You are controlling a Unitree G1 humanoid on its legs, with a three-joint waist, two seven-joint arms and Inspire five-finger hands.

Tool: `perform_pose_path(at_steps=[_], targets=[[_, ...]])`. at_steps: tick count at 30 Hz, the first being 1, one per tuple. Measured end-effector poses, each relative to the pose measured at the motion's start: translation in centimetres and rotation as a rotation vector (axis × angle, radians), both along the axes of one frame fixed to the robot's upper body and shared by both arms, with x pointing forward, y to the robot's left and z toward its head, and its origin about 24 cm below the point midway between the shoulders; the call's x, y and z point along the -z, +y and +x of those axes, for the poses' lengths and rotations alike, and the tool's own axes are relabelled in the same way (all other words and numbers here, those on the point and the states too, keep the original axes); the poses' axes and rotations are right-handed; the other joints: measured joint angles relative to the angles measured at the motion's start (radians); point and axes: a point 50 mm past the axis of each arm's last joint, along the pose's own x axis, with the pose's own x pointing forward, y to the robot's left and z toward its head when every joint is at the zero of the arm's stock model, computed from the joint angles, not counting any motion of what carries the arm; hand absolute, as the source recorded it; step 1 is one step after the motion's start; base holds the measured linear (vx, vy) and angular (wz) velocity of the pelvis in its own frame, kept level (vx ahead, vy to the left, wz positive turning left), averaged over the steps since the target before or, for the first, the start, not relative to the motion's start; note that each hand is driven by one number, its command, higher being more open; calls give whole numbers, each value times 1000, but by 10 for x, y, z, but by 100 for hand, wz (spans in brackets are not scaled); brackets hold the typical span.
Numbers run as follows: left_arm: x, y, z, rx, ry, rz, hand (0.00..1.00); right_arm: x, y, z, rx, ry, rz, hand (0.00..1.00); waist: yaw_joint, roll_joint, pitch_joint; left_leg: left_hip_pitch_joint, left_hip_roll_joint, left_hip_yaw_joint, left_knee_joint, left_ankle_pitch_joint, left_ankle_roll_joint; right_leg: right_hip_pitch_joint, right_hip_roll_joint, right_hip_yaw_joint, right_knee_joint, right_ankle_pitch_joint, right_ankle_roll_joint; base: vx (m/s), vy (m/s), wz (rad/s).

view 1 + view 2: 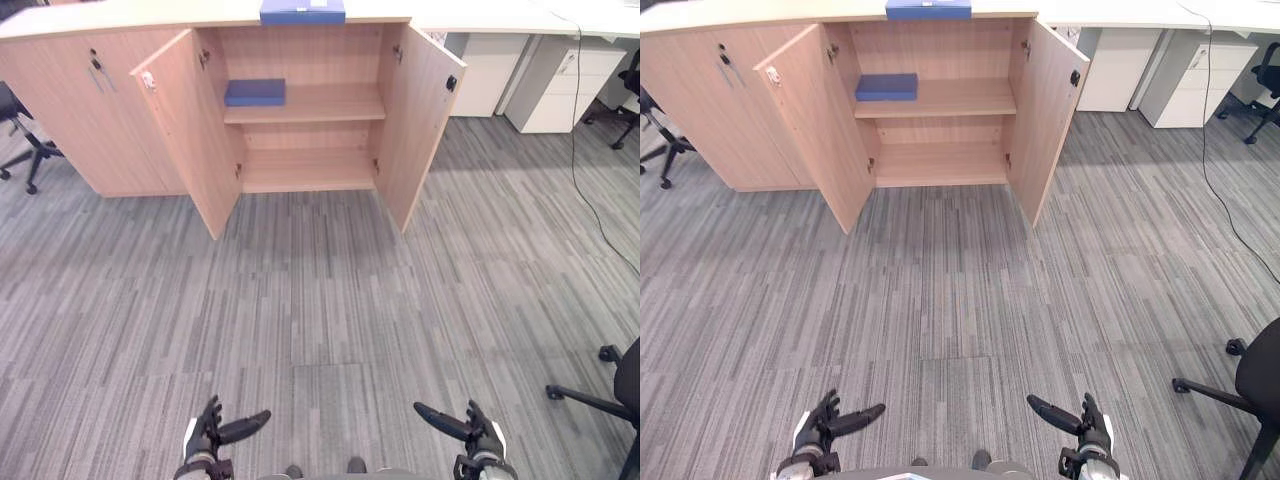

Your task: Walk over to the cabinet, pick up the folder, carry it to the office cabinet, place the folder inside the office cabinet, then close the office cabinet door

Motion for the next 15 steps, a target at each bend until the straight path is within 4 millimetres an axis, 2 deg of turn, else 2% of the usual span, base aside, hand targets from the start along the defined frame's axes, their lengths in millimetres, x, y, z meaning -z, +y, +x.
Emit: perform_pose_path(at_steps=[9, 12, 15], targets=[[-7, 4, 6, 8, -38, 18, 100, -6, -3, 9, -70, -21, -46, 100, -4, 11, 16, 16, -2, 41, 12, -28, -31, 27, -5, 8, -24, -6, 18, 97, 11, -6], [-9, 2, 9, 2, -57, 9, 100, -15, -9, 24, -92, -64, -74, 100, -4, 30, 36, -28, 7, 59, 109, -89, -26, 17, -5, 30, -15, -14, 30, 53, -16, -20], [-14, -1, 16, 3, -99, 2, 100, -27, -14, 42, -106, -128, -103, 100, -3, 47, 58, -83, 14, 89, 178, -136, -5, -29, -4, 50, 11, -27, 40, 28, 10, -27]])
